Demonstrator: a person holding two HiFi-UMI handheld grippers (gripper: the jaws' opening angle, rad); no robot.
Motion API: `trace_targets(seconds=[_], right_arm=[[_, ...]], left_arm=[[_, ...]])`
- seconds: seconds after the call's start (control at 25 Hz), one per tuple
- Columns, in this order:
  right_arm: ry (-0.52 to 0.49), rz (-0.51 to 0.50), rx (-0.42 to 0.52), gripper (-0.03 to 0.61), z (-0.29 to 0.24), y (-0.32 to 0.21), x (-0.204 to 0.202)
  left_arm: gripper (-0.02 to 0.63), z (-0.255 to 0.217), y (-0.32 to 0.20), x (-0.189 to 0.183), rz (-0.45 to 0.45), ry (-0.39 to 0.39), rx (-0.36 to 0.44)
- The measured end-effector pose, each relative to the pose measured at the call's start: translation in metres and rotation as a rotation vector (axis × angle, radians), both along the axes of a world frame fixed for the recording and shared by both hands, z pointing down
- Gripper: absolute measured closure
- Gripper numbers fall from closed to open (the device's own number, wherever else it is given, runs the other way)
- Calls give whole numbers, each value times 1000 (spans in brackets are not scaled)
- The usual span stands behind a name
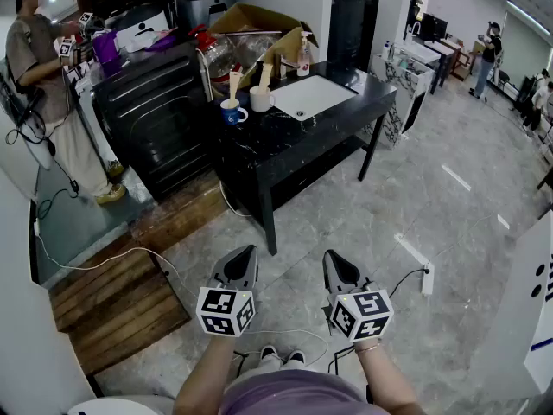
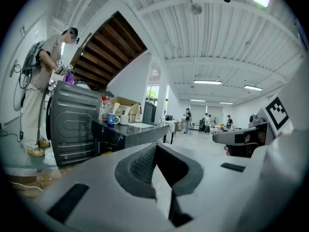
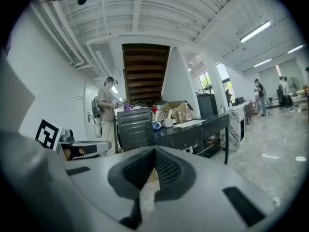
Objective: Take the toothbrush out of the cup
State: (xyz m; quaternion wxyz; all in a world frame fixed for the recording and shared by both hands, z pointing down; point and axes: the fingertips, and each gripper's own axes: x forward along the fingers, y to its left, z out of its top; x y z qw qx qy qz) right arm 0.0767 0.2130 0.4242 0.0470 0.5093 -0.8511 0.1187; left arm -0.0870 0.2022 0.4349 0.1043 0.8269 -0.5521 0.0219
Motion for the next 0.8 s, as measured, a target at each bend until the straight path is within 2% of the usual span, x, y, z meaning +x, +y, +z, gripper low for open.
trace_targets(seconds=[0.32, 0.8], right_arm=[[-46, -14, -19, 577, 2, 9, 3], [-68, -33, -52, 577, 17, 32, 18]], left_arm=[[614, 6, 14, 8, -20, 30, -22], [612, 18, 37, 29, -32, 6, -52]])
